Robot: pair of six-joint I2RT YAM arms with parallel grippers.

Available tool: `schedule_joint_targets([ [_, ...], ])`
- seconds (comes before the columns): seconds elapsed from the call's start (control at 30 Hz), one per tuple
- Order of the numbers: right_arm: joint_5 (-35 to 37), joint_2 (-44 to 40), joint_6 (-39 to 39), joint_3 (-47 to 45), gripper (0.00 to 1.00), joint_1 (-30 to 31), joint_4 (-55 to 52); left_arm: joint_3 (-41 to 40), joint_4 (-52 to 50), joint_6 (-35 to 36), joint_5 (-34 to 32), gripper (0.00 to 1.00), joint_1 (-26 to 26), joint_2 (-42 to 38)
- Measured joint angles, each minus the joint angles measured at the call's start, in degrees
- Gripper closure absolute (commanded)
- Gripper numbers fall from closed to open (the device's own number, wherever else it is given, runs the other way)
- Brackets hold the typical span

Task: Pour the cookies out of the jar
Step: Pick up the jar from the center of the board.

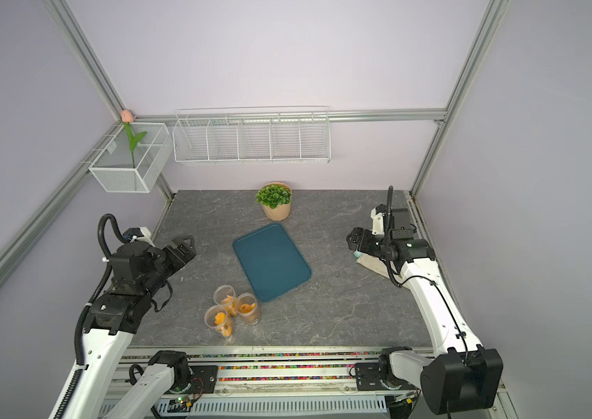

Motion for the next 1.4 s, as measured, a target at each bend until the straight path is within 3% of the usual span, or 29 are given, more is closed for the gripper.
schedule_joint_targets([
  [0.3,-1.3,-0.6,-0.4,5.6,0.11,3.5,-11.7,7.4,-15.7,-0.7,9.2,0.01,-1.7,6.4],
  [0.57,-1.5,-1.4,-1.1,7.1,0.11,8.0,-18.9,8.9,-22.4,-0.8,13.0,0.01,-1.7,4.3],
  [0.93,-1.0,-1.4,-1.7,7.4,0.11,15.6,-21.3,4.9,-20.7,-5.0,17.4,0.01,-1.7,-5.4],
  [1.4,2.1,1.1,-0.4,7.4,0.11,24.8,-20.2,-2.8,-14.6,-13.5,19.9,0.01,-1.7,-11.4],
])
